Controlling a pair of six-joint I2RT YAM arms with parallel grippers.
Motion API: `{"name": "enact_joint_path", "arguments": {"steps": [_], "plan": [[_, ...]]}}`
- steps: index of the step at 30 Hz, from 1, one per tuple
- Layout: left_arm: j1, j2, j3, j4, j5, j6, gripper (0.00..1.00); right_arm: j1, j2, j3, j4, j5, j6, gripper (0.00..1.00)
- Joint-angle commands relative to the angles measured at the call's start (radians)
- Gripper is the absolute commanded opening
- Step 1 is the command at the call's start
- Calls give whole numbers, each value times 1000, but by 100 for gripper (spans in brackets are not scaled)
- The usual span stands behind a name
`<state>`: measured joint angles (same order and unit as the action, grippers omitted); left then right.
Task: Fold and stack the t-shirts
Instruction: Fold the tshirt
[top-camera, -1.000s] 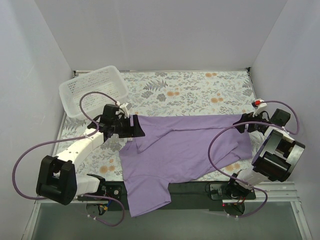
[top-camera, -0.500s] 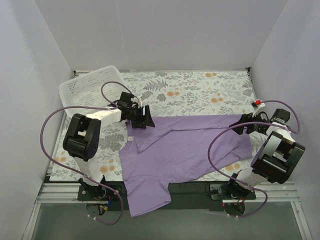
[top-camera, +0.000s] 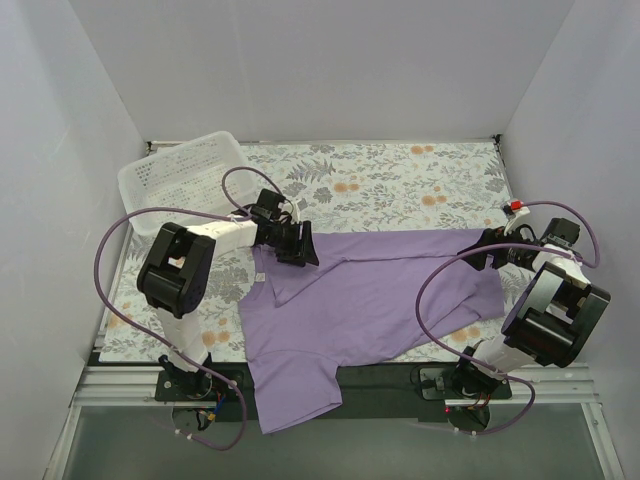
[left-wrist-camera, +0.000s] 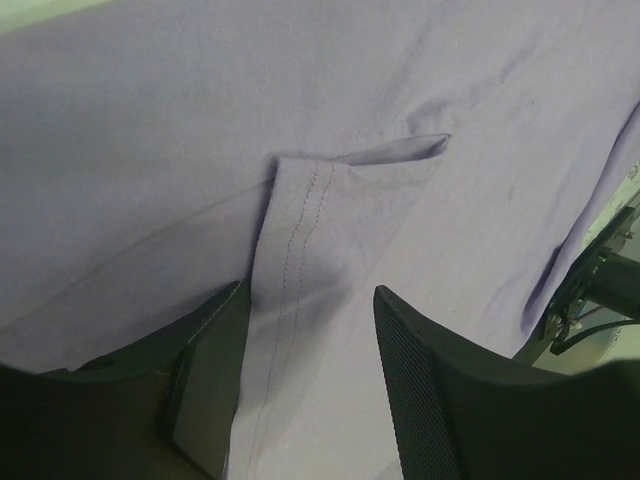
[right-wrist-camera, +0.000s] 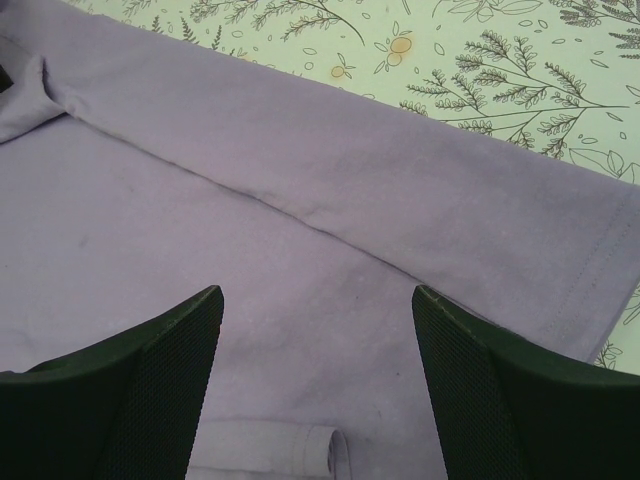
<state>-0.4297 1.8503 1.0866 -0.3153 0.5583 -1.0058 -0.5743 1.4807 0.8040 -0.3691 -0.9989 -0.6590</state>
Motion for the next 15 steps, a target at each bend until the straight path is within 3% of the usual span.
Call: {"name": "enact_joint_path", "arguments": {"steps": [1, 6, 15], "plan": [[-11, 3, 38, -19, -11, 16, 50, 1, 4, 21, -18, -30, -16, 83], [-24, -2, 47, -31, -29, 19, 44, -1, 3, 21, -19, -30, -17, 83], [-46, -34, 47, -42, -17, 27, 22, -2, 6, 23, -22, -32, -19, 83]]}}
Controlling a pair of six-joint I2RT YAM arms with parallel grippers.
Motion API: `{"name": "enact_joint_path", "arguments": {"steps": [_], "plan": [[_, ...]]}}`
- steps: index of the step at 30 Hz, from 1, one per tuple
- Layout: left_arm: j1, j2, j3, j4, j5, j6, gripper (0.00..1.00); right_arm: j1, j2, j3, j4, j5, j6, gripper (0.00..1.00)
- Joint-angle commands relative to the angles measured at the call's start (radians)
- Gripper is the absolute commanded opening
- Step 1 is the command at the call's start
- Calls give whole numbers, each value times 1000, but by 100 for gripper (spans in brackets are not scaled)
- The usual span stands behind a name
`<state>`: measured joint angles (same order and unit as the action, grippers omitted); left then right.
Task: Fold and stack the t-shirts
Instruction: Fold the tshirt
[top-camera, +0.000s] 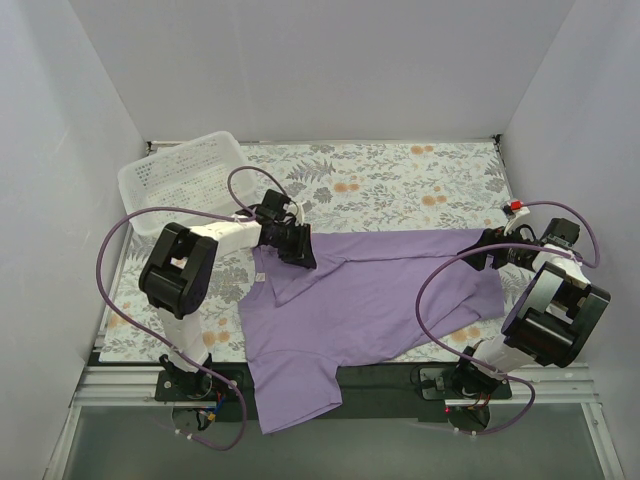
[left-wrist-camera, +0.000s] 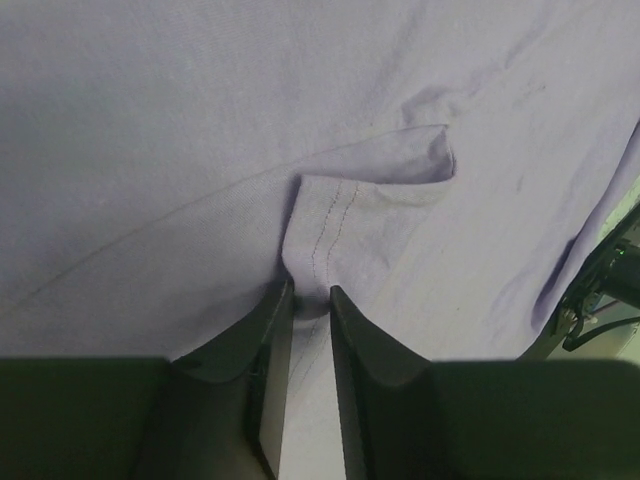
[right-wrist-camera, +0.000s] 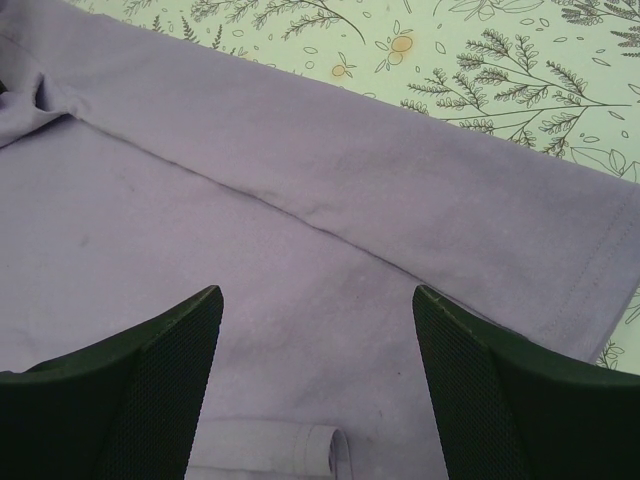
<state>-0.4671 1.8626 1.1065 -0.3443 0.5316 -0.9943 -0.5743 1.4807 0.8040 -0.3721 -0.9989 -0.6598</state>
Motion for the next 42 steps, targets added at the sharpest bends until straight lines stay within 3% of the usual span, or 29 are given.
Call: {"name": "enact_joint_path", "arguments": {"steps": [1, 10, 22, 34, 42], "plan": [[-10, -46, 26, -16, 13, 17, 20, -2, 6, 24, -19, -32, -17, 83], [-30, -72, -3, -21, 56, 26, 9, -4, 9, 26, -22, -32, -18, 84], [-67, -100, -62, 8, 123, 16, 8, -6, 13, 29, -27, -30, -17, 84], [-123, -102, -96, 68, 195, -27, 24, -7, 20, 34, -30, -27, -20, 85], [-134, -144, -108, 114, 333, -61, 38, -7, 20, 35, -34, -26, -21, 86]]}}
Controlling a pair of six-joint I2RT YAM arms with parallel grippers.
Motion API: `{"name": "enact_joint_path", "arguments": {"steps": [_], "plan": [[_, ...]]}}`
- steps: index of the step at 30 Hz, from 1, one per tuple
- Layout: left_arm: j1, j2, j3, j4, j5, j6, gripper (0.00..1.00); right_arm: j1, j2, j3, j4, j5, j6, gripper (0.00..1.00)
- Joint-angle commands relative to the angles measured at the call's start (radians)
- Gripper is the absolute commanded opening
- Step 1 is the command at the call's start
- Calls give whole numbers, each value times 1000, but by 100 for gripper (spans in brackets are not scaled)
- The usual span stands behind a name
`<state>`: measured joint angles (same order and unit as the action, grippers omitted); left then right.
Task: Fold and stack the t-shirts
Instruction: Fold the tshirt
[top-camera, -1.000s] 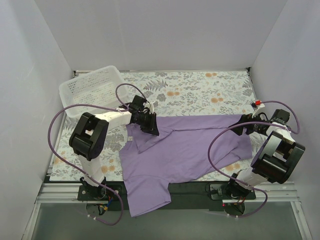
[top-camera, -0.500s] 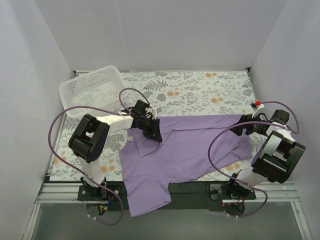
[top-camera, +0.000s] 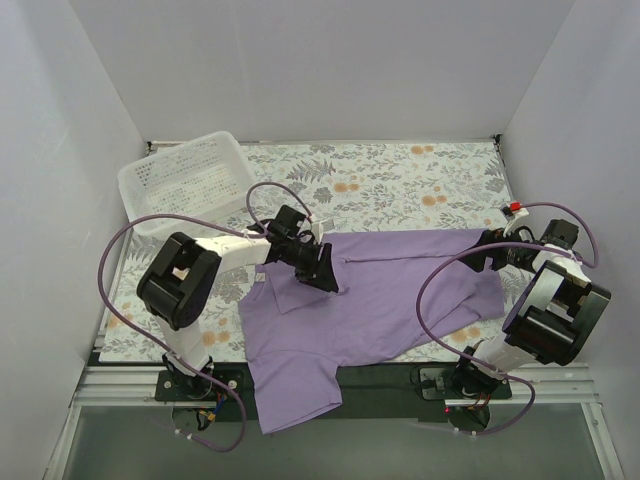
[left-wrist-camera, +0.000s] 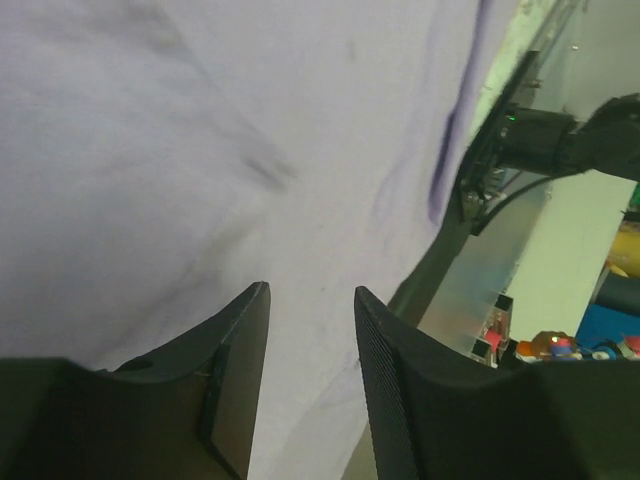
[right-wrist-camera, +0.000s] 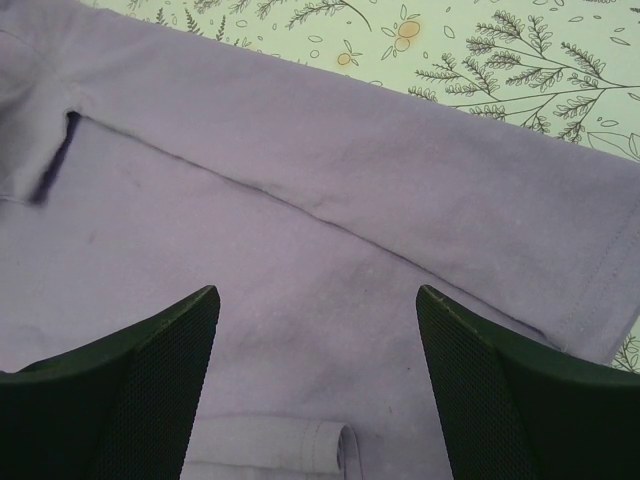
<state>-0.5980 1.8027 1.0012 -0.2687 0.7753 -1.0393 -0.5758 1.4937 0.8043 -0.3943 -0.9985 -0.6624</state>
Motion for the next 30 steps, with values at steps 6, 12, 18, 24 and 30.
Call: {"name": "enact_joint_path", "arguments": {"steps": [6, 12, 18, 24, 30], "plan": [[-5, -187, -4, 20, 38, -7, 40, -6, -1, 38, -18, -20, -22, 86], [-3, -454, -29, -67, -424, 58, 56, -6, -19, 62, -41, 35, -45, 87], [4, -664, -105, -151, -744, 70, 71, 2, 51, 154, -43, 139, 27, 85], [6, -795, -226, -168, -873, 73, 72, 17, 203, 312, -34, 273, 183, 79], [6, -861, -268, -142, -913, 76, 72, 24, 335, 446, -31, 379, 259, 75]]}}
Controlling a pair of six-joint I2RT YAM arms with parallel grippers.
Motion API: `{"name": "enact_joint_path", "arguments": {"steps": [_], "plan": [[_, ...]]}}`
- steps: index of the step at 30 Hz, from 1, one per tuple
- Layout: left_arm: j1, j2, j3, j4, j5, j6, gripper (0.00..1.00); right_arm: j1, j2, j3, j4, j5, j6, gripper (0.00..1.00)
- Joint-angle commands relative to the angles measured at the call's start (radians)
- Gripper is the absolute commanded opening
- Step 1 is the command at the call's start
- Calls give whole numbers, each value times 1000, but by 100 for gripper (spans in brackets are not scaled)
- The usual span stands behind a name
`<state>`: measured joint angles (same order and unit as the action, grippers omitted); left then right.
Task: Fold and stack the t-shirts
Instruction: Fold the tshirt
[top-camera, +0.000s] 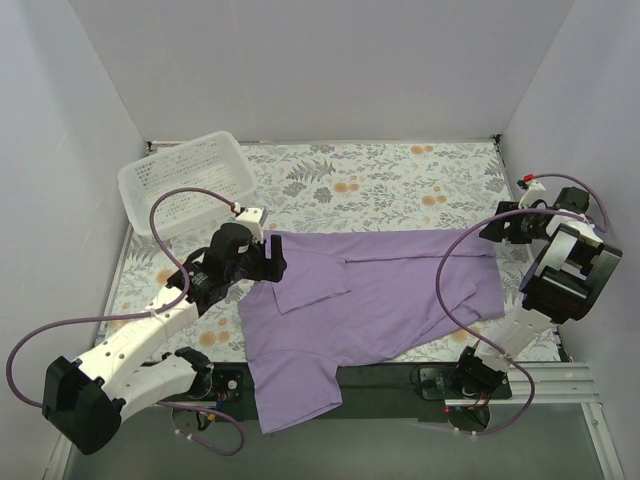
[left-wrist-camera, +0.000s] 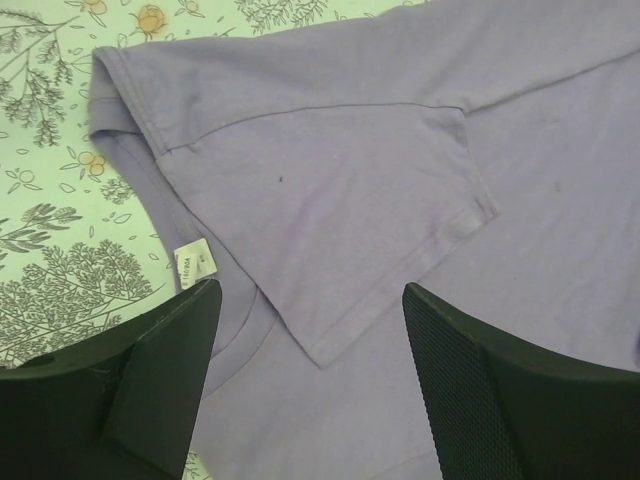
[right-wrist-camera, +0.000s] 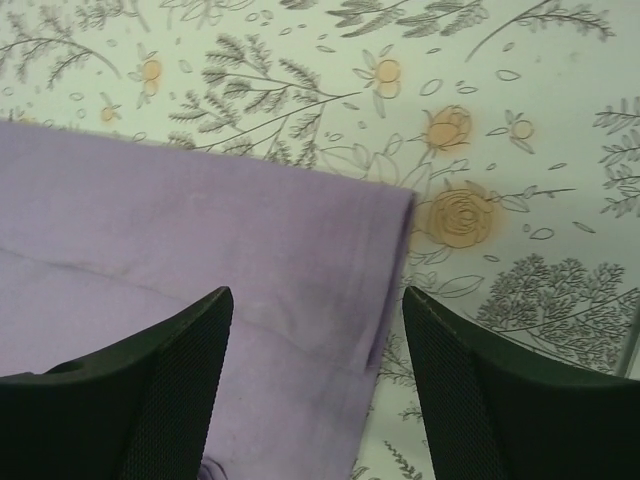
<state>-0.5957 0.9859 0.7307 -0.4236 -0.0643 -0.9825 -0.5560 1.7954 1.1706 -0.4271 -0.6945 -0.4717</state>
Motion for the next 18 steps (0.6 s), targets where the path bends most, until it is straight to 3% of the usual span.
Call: {"name": "enact_joint_path", "arguments": {"steps": [1, 9, 18], "plan": [[4, -46, -1, 23, -75, 22, 73, 4, 45, 92, 1, 84, 82, 75], [4, 2, -2, 29, -62, 31, 73, 36, 156, 138, -1, 119, 104, 66], [4, 4, -5, 29, -75, 30, 73, 51, 190, 124, 34, 141, 117, 63]]}}
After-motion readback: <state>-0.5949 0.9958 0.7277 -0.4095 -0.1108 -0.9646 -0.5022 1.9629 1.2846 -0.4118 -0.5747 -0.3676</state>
